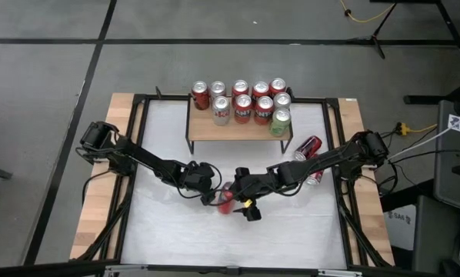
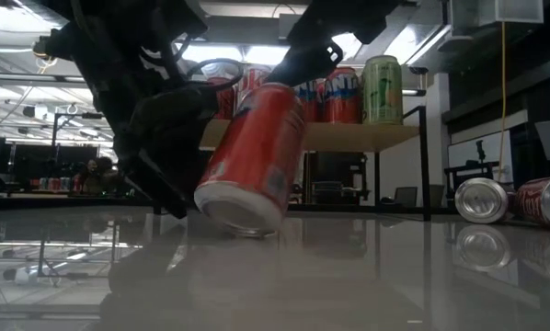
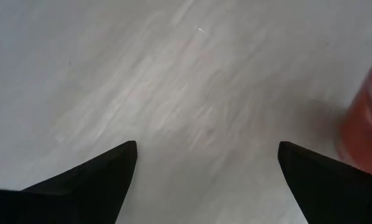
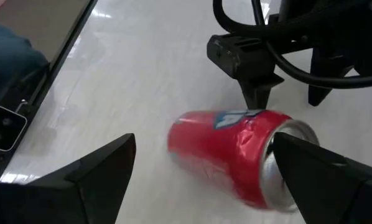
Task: Place canned beverage on shelf
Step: Put the orange soda can on the shelf aligned with the other soda can
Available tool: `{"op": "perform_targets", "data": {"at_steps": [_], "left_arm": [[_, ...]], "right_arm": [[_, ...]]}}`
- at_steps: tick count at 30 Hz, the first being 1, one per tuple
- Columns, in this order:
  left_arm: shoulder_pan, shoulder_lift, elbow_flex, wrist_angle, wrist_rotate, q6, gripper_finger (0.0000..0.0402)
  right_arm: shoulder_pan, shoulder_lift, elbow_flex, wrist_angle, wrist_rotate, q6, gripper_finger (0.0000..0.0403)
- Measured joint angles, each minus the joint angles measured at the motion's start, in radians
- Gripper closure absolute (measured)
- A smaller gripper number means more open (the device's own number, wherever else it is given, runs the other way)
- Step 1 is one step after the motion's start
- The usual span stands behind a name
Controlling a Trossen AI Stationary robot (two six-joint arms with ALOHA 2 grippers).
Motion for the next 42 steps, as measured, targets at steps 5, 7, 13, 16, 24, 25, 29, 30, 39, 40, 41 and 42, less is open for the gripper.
{"op": "perform_targets", "data": {"at_steps": [5, 7, 13, 16, 24, 25, 29, 30, 39, 40, 41, 42], "left_arm": [[0.000, 0.000, -0.001, -0.002, -0.001, 0.000, 0.0017], [0.000, 0.000, -0.001, -0.003, -0.001, 0.000, 0.0017], [-0.002, 0.000, -0.002, -0.003, -0.001, 0.001, 0.0017], [-0.002, 0.000, -0.002, -0.003, -0.001, 0.001, 0.0017], [-0.002, -0.012, -0.003, -0.029, 0.001, 0.002, 0.0017], [-0.002, -0.021, -0.003, -0.042, 0.005, 0.002, 0.0017], [-0.016, -0.065, -0.003, -0.107, 0.018, 0.000, 0.0017], [-0.024, -0.078, -0.003, -0.115, 0.026, -0.008, 0.0017], [-0.178, -0.090, -0.003, 0.037, 0.034, -0.198, 0.0017], [-0.195, -0.089, -0.003, 0.050, 0.025, -0.219, 0.0017], [-0.210, -0.089, -0.004, 0.064, 0.011, -0.238, 0.0017], [-0.222, -0.089, -0.004, 0.087, -0.005, -0.259, 0.0017]], "right_arm": [[0.001, 0.001, 0.000, 0.000, -0.029, 0.000, 0.0033], [0.002, 0.001, 0.000, 0.000, -0.053, 0.000, 0.0033], [0.002, 0.001, -0.001, -0.002, -0.072, 0.000, 0.0033], [0.002, 0.001, -0.001, -0.002, -0.072, 0.000, 0.0033], [0.002, 0.001, -0.001, -0.002, -0.072, 0.000, 0.0033], [0.002, 0.001, -0.001, -0.002, -0.072, 0.000, 0.0033], [0.002, 0.001, -0.001, -0.002, -0.072, 0.000, 0.0033], [0.002, 0.001, -0.002, -0.002, -0.072, 0.000, 0.0033], [0.002, 0.001, -0.002, -0.003, -0.072, 0.000, 0.0033], [0.002, 0.001, -0.002, -0.003, -0.072, 0.000, 0.0033], [0.002, 0.001, -0.002, -0.003, -0.073, 0.000, 0.0033], [0.002, 0.001, -0.002, -0.003, -0.073, 0.000, 0.0033]]}}
